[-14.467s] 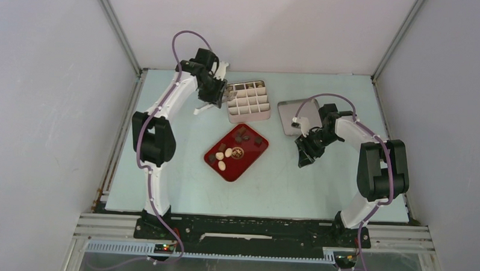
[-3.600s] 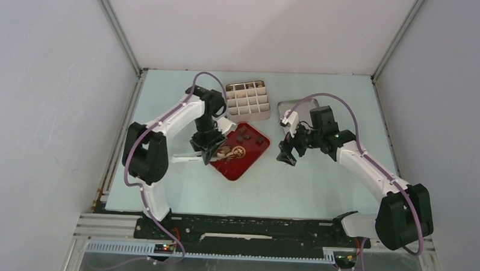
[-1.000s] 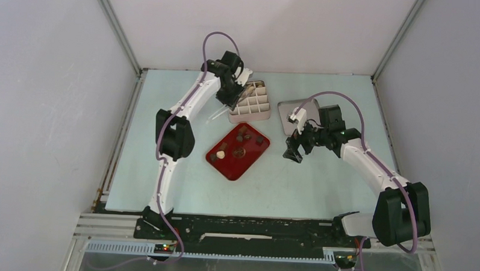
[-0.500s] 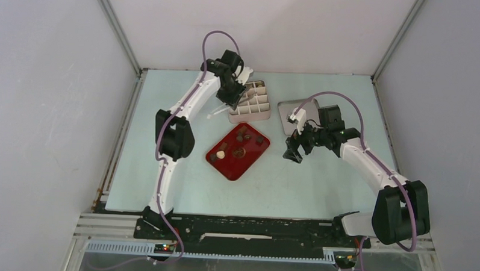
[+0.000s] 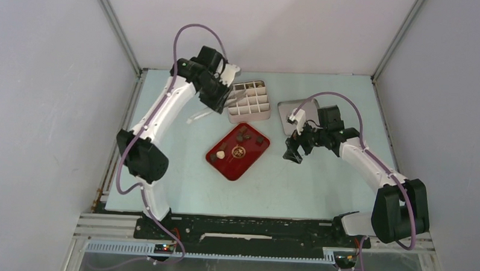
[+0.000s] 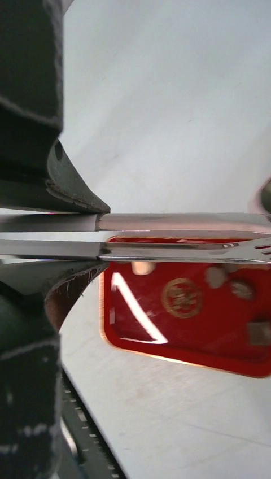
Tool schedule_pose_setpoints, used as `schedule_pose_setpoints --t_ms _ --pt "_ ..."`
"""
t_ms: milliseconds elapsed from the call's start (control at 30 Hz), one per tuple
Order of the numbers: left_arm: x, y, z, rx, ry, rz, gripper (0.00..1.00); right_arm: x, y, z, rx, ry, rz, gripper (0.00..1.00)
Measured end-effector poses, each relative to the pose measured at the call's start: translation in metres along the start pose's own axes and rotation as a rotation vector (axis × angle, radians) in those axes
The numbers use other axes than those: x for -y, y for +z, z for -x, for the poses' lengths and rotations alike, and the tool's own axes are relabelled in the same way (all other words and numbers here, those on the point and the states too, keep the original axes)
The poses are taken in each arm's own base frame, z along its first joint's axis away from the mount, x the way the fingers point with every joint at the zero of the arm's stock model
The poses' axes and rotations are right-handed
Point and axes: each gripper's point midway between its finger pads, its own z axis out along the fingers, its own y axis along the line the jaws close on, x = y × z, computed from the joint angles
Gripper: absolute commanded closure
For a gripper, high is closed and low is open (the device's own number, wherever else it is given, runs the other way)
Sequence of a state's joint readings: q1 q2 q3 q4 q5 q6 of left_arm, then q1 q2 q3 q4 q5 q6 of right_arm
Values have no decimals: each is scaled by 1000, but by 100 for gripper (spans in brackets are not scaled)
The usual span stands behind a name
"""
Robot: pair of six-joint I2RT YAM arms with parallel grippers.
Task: Pack the chocolate
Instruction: Place the fake chocolate in the packing box, then pick up the fake chocolate from the plate.
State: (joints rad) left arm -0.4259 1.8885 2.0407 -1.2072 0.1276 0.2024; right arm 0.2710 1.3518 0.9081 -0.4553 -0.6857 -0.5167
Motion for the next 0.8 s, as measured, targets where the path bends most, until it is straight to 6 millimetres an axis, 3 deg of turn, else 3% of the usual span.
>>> schedule_pose_setpoints --t_ms 267,400,533,800 --pt "30 3 -115 -334 -12 -123 64 -1 1 0 -2 -12 3 6" --pt "45 -4 -156 -438 -36 -179 63 -1 3 -1 -7 -14 9 6" --pt "53 -18 -172 -449 -45 -201 62 -5 5 -4 -20 -9 22 6" --pt "56 -28 -178 -442 -48 -216 60 -9 7 -12 -46 8 40 6"
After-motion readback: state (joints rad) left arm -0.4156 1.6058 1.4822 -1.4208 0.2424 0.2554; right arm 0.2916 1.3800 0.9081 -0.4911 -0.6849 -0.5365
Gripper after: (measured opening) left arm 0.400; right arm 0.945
